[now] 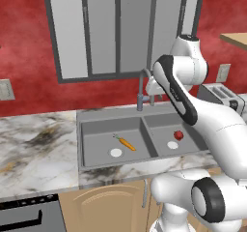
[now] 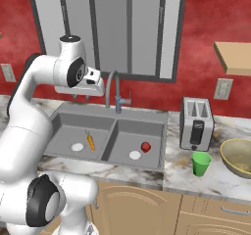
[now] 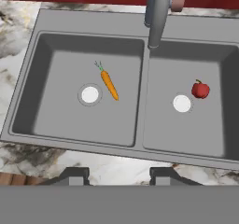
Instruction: Remove the bell pepper and carrot from the sink. Then move the bowl and cup from the counter to the sink for washing.
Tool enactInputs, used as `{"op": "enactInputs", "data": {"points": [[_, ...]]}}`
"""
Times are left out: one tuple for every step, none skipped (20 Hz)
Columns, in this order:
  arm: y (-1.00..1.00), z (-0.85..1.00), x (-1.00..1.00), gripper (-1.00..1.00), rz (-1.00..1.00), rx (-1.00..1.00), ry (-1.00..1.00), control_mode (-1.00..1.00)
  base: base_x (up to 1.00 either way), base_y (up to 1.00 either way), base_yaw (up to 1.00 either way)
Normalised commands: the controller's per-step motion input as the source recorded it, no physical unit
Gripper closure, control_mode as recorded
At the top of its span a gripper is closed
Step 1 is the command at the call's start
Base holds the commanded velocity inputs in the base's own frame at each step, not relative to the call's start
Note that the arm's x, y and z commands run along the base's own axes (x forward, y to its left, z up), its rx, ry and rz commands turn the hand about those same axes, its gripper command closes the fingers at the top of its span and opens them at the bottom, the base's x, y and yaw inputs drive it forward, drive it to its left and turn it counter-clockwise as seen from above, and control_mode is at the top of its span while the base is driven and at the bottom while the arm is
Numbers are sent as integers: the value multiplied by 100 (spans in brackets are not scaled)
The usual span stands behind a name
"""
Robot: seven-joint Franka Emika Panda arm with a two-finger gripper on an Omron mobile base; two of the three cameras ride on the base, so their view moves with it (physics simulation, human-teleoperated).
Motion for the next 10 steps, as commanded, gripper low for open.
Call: {"op": "enactInputs", "data": {"points": [[0,0,-1,-100,0,0,0,-100,0,0,0],[0,0,-3,-100,0,0,-1,-100,0,0,0],[0,0,-1,-100,0,0,0,-100,0,0,0],[0,0,-3,-100,0,0,0,-100,0,0,0],[0,0,-4,-100,0,0,0,-100,0,0,0],[0,0,-6,-100,0,0,0,-100,0,0,0],[0,-2,-10,-100,0,0,0,-100,0,0,0],[0,-1,-11,-100,0,0,0,-100,0,0,0],[3,-2,-13,-100,0,0,-1,-100,0,0,0],[6,-3,-14,-100,0,0,-4,-100,0,0,0]]}}
